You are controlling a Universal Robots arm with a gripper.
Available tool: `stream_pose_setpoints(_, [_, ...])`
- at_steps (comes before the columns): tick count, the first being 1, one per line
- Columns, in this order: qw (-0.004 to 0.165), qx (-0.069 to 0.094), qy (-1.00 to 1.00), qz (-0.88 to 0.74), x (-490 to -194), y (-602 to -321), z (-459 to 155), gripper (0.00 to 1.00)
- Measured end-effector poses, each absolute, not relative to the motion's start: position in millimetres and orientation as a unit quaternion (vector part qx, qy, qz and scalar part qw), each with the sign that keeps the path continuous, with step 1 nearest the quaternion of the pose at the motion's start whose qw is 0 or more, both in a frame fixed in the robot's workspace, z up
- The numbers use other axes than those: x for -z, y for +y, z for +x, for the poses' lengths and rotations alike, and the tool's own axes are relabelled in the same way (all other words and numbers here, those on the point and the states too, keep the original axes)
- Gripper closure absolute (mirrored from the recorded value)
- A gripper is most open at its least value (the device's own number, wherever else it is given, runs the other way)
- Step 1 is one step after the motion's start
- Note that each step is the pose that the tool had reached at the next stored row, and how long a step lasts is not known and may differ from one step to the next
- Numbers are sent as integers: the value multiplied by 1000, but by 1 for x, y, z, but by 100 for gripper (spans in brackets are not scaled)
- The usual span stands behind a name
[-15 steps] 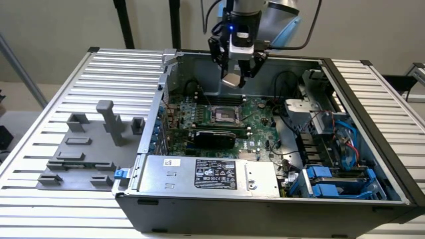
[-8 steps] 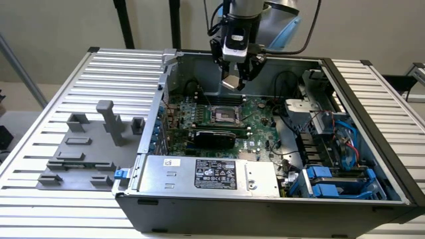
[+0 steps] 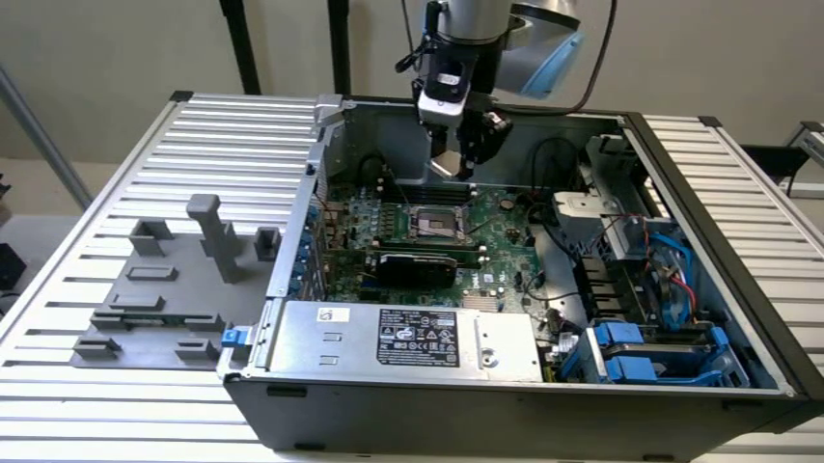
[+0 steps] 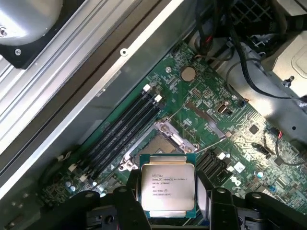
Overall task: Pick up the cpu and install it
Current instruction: 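Place the cpu into insertion slot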
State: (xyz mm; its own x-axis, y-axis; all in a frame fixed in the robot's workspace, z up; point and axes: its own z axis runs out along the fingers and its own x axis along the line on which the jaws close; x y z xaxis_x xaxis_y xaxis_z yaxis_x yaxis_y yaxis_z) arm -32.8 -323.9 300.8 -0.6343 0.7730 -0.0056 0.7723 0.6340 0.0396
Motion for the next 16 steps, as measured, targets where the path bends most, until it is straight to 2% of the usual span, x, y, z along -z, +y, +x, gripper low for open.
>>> stream_pose_setpoints(16, [13,-15,832,554,-283,-324,-33,45])
